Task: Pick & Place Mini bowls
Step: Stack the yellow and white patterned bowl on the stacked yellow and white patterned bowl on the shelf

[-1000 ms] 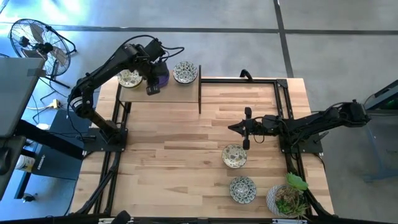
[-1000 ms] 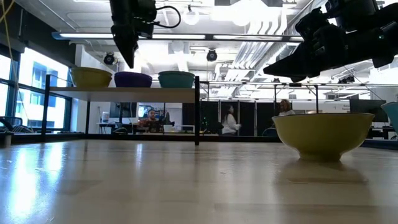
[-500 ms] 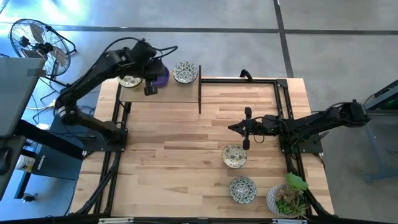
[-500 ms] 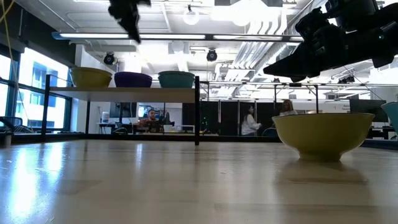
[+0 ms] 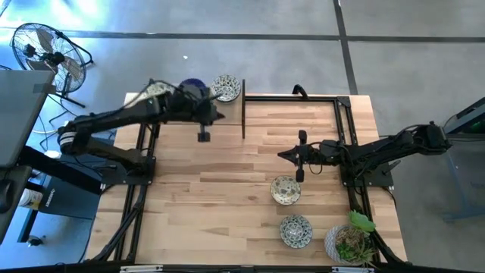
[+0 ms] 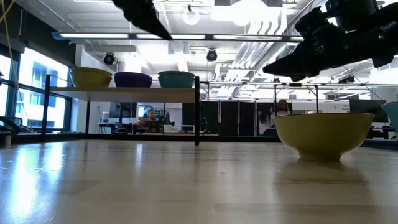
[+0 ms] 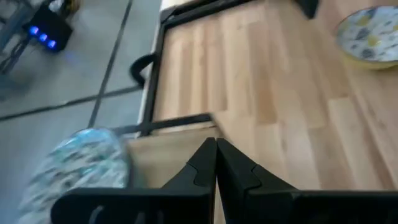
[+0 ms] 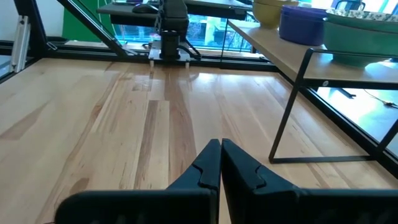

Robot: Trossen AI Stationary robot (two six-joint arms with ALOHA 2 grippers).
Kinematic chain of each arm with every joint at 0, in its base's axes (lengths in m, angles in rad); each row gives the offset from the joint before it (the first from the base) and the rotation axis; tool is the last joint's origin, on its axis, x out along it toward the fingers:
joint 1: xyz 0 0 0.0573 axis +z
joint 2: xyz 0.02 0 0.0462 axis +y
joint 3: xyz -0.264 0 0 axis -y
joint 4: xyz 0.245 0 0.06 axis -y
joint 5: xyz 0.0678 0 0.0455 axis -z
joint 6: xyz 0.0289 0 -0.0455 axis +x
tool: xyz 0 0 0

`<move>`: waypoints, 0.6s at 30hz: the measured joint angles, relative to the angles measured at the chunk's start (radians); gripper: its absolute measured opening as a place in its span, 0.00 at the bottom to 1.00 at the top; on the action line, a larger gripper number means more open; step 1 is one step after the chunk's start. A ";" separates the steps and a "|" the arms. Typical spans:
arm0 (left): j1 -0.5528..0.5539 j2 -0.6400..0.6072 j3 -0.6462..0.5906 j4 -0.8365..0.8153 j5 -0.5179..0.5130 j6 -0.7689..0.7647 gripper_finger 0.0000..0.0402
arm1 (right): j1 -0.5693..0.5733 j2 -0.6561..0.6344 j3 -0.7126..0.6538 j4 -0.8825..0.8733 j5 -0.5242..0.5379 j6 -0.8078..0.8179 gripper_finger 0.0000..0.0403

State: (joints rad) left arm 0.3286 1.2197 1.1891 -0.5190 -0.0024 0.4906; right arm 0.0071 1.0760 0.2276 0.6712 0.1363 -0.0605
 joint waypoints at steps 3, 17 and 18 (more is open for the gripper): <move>-0.031 -0.002 -0.103 0.164 0.039 -0.023 0.01 | 0.000 0.000 0.000 0.000 0.000 0.000 0.00; -0.155 -0.002 -0.423 0.639 0.042 -0.044 0.01 | 0.000 0.000 0.000 0.001 0.011 0.011 0.00; -0.155 -0.002 -0.441 0.658 0.047 -0.049 0.01 | 0.000 0.000 0.000 0.001 0.013 0.014 0.00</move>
State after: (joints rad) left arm 0.1740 1.2175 0.7483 0.1392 0.0442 0.4412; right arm 0.0071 1.0760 0.2276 0.6724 0.1492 -0.0470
